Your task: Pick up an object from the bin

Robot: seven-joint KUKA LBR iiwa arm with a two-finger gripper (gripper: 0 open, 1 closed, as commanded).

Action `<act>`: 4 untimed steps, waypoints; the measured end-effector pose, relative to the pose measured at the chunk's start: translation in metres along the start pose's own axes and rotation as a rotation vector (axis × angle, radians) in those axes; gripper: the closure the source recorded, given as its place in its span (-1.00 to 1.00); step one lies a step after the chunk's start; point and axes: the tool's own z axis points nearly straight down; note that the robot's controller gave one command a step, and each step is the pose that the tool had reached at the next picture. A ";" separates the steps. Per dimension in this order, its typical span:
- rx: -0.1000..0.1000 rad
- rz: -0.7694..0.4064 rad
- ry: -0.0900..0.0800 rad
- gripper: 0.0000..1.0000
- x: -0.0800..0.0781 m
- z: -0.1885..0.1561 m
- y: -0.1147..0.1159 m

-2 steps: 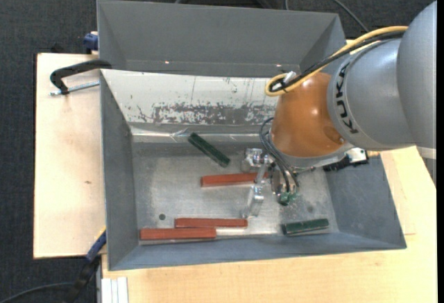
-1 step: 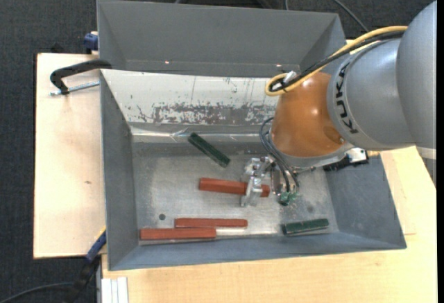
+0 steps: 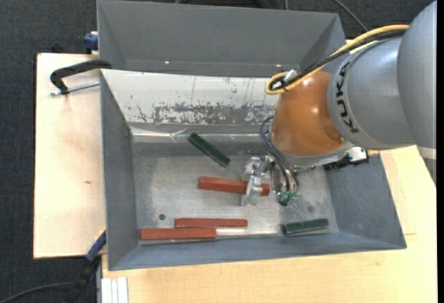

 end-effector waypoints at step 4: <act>-0.001 -0.001 -0.008 1.00 -0.008 -0.123 0.004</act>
Offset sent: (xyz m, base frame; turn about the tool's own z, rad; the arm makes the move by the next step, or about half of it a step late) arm 0.0001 -0.0001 0.0186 0.0000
